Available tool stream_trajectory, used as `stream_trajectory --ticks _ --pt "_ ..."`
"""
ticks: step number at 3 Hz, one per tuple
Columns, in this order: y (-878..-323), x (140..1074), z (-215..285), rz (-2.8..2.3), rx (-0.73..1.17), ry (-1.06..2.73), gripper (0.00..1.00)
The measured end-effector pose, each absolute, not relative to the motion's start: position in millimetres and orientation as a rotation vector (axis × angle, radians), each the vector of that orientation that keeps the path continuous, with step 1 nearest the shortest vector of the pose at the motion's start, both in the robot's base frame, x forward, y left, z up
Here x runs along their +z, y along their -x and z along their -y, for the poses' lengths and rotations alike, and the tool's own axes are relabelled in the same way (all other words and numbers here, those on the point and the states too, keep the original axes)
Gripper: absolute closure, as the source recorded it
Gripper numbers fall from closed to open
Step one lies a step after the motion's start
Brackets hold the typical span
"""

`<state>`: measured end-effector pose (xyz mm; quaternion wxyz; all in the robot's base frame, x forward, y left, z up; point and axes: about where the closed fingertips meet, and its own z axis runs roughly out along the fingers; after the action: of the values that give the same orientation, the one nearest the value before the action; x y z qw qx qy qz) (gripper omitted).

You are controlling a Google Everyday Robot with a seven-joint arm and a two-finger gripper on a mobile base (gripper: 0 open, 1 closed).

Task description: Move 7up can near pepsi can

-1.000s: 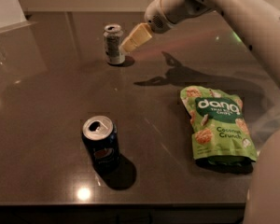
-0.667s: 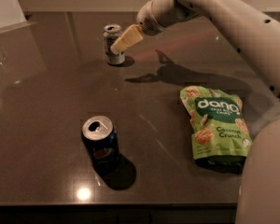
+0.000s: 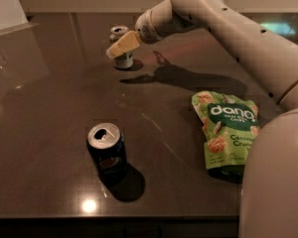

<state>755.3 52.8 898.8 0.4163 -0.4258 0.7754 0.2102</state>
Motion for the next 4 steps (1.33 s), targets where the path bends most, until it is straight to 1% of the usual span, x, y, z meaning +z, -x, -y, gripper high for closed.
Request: stream_trajectory --ticks 1,2,3,4 --pt "-761 896 -65 -1.940 0.573 1.062 0.17" --pt "-762 899 -68 -1.928 0.601 1.059 0.41" --pt "-752 906 -59 -1.926 0.597 1.049 0.64" --pt "-726 914 -44 -1.930 0.582 1.068 0.87"
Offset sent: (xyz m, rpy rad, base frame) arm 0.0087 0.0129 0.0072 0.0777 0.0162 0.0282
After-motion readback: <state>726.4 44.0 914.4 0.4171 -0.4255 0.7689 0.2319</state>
